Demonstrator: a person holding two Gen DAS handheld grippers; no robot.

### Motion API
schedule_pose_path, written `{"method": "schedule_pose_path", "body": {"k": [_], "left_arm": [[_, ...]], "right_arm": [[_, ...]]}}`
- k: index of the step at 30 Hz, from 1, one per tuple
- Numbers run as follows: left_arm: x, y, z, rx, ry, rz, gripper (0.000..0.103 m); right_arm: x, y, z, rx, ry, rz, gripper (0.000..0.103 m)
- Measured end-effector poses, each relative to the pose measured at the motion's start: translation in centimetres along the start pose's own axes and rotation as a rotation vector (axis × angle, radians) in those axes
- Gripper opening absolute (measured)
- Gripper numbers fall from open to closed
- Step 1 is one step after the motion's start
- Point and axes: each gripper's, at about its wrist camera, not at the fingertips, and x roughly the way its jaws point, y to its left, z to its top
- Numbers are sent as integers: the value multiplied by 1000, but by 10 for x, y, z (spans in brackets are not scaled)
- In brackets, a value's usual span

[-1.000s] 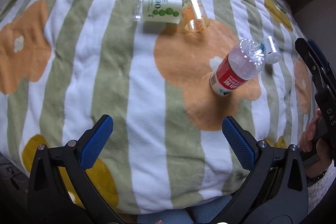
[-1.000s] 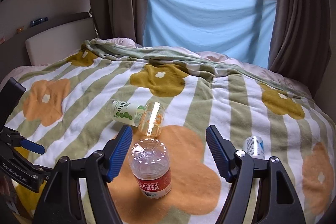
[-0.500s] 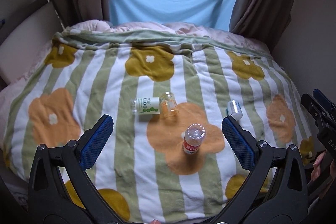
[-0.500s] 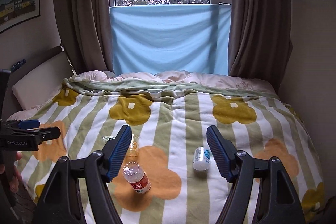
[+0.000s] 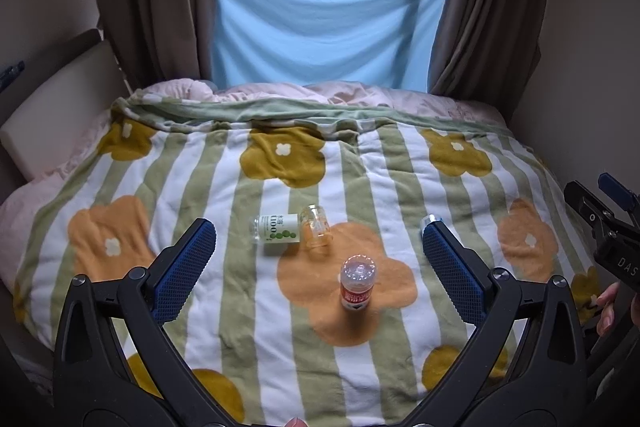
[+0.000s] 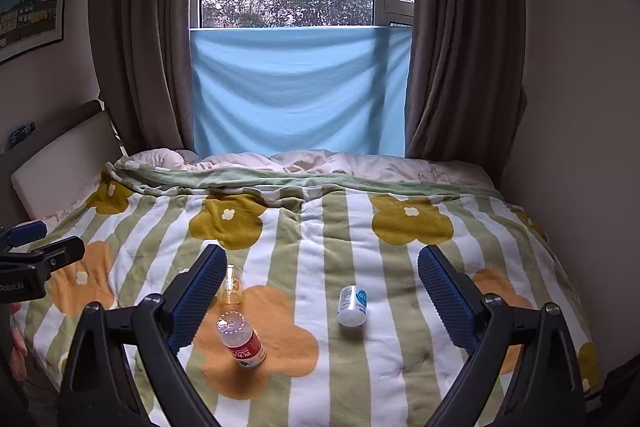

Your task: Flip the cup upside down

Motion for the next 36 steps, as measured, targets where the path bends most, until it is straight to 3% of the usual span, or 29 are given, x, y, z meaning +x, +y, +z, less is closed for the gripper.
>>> {"method": "schedule_pose_path", "body": {"k": [36], "left_arm": [[-1, -6, 5, 49, -29, 0, 103]], "right_arm": [[-4, 1, 7, 34, -27, -3, 95]]}}
